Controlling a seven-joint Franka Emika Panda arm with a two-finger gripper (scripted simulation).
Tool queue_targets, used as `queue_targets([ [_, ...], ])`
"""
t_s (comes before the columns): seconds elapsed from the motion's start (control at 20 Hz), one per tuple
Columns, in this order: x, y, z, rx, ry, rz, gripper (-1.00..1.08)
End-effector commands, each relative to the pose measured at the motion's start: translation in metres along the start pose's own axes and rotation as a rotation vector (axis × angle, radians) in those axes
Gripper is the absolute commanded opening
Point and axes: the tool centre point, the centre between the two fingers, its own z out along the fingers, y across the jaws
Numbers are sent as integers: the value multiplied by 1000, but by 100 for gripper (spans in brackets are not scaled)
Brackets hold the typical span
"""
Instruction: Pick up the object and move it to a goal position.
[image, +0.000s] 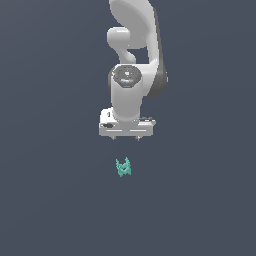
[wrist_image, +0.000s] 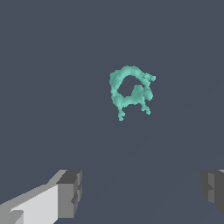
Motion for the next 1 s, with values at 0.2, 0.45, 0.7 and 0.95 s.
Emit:
queue_targets([
  [0.2, 29, 3, 18, 4, 14, -80, 100],
  [0.45, 54, 6, 37, 9, 28, -154, 100],
  [0.7, 71, 8, 52, 14, 39, -204, 100],
  [0.95, 79, 10, 59, 16, 45, -230, 100],
])
